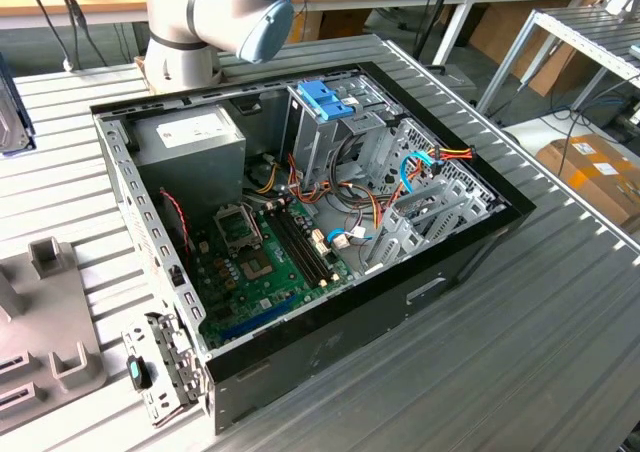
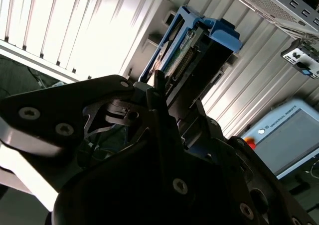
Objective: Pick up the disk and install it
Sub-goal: 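Pick up the disk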
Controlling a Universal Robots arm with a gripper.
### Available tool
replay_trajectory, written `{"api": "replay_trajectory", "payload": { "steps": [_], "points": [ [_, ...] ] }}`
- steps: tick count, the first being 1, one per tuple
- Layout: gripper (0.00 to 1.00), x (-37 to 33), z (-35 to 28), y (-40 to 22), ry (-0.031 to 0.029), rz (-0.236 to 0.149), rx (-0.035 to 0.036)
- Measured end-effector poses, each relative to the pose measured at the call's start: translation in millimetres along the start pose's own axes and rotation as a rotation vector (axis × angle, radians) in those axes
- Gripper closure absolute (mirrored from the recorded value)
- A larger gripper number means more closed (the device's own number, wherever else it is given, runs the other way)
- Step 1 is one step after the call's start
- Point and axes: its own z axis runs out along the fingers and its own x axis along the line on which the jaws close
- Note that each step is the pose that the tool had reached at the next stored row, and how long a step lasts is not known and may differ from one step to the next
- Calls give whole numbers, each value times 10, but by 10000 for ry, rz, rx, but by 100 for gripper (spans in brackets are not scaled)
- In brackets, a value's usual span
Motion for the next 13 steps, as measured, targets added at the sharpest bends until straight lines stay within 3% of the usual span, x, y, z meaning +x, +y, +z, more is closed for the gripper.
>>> {"api": "replay_trajectory", "payload": {
  "steps": [7,9,13],
  "points": [
    [65,-7,0,-117,1,0,0],
    [65,-13,0,-182,0,0,0],
    [65,-17,0,-231,1,0,-1]
  ]
}}
